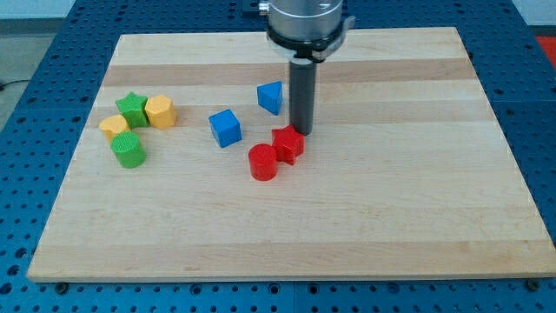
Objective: Separate the red blocks from blue blocks
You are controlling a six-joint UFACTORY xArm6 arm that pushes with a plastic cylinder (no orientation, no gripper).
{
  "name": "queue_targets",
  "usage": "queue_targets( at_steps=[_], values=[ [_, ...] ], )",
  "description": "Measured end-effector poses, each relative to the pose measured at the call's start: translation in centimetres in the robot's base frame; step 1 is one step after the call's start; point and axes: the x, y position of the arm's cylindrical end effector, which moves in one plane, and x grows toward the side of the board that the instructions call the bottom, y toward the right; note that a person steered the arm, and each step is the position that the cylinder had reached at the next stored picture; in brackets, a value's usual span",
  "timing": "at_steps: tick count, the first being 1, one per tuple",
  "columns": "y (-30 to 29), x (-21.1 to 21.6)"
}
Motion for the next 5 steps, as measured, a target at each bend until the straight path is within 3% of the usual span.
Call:
queue_targets(
  at_steps=[5],
  values=[
    [-1.9,-0.5]
  ],
)
